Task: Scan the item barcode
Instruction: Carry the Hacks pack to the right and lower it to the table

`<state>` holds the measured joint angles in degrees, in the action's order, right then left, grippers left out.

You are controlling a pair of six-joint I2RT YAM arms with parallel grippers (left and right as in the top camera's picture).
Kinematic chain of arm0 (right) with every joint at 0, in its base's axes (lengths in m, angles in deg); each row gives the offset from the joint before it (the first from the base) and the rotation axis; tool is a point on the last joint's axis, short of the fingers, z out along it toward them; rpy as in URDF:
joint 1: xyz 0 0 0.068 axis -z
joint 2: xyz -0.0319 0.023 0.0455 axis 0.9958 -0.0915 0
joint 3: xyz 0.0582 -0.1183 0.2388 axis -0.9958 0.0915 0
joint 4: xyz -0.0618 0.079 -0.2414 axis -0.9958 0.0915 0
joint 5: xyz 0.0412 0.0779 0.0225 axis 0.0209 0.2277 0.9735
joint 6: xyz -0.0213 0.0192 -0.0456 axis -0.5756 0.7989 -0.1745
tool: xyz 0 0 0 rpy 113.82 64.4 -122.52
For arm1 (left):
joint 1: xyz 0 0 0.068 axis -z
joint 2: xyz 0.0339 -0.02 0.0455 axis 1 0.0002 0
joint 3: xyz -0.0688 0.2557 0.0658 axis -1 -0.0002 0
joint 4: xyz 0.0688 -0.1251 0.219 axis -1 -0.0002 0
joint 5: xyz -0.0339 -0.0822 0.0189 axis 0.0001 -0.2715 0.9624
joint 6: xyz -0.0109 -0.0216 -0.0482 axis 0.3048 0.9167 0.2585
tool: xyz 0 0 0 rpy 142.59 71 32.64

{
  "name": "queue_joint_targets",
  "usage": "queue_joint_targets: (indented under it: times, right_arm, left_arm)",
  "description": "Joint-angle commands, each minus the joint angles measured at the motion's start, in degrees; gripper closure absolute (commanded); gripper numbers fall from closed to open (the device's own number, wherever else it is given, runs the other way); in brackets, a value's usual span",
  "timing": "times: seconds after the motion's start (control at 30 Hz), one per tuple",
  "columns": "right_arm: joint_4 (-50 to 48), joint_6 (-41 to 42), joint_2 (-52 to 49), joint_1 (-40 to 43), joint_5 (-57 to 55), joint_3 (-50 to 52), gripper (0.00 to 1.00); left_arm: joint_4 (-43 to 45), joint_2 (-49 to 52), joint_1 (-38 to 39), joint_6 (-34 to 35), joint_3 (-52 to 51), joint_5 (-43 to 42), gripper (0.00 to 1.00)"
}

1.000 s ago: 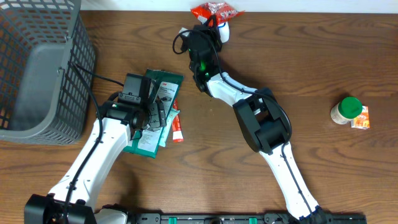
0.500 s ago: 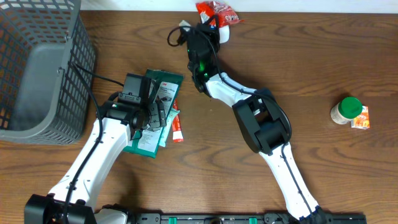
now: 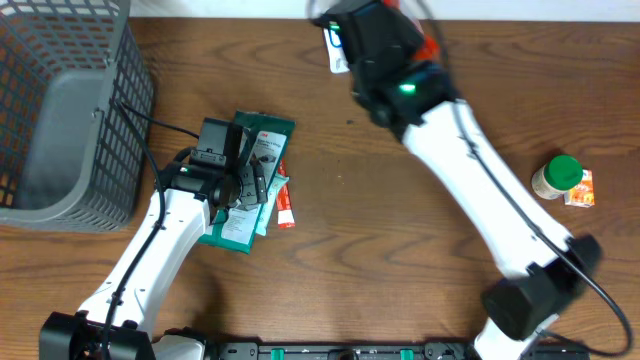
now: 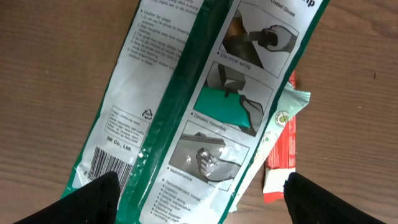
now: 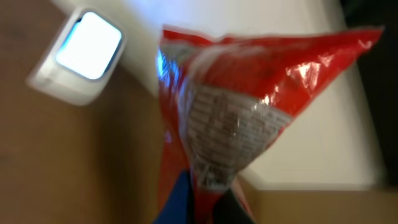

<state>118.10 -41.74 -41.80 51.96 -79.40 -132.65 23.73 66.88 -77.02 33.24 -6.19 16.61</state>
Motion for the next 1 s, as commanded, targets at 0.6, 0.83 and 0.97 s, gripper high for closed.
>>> queue_joint_targets:
  times: [0.6, 0.83, 0.97]
  right_arm:
    - [12.3, 28.4, 5.3, 31.9, 30.6, 31.8, 0.99]
    - [5.3, 28.3, 5.3, 32.9, 30.2, 39.9, 0.65]
    - [5.1, 28.4, 5.3, 32.9, 28.0, 40.1, 0.20]
  left_arm:
    - [-0.1, 0.1, 0.0, -0.1, -0.1, 0.3, 0.15]
    - [0.0, 0.1, 0.0, -0.1, -0.1, 0.3, 0.15]
    - [-0.1, 0.1, 0.0, -0.1, -0.1, 0.3, 0.15]
